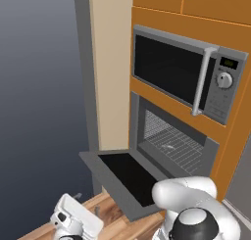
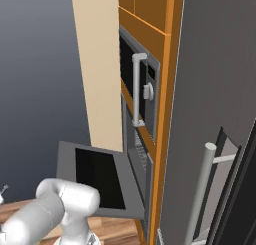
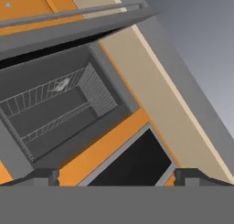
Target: Place the fish on the bottom rack of the oven, and slide the tray back inside. Close the oven door.
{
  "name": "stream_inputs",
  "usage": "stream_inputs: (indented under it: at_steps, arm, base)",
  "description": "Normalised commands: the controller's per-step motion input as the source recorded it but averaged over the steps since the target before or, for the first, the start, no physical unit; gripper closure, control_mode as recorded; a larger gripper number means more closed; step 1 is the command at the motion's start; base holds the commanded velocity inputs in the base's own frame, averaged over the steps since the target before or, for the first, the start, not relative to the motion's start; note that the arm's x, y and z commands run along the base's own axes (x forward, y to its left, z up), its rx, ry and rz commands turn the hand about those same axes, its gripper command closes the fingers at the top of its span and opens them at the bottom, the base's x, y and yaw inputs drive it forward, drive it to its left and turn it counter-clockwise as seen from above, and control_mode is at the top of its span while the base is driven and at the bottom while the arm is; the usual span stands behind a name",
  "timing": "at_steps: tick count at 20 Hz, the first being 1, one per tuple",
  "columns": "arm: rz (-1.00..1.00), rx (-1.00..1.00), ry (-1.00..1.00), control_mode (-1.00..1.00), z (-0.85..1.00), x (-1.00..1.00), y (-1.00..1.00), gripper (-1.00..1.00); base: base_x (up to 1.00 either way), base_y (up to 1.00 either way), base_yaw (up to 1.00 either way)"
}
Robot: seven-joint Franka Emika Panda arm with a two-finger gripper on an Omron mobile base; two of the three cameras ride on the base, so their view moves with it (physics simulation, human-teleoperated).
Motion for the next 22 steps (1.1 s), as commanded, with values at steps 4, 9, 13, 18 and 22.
stream_inputs:
  at_steps: [4,9,13,18,22]
  arm:
    - [-0.02,0.02,0.05,-1.0,-1.0,0.12,0.0,-1.0]
    - [-0.01,0.01,0.0,-1.0,-0.95,0.0,-0.04,-1.0]
    - [0.0,0.0,0.02,-1.0,-1.0,0.21,0.0,-1.0]
    - [0.0,0.01,0.18,-1.0,-0.95,0.57,-0.09,-1.0]
    - [0.0,0.02,0.33,-1.0,-0.57,1.0,0.0,-1.0]
  base:
    - [0.0,0.0,0.0]
    - [0.0,0.0,0.0]
    - [0.0,0.0,0.0]
    - [0.0,0.0,0.0]
    - [0.0,0.0,0.0]
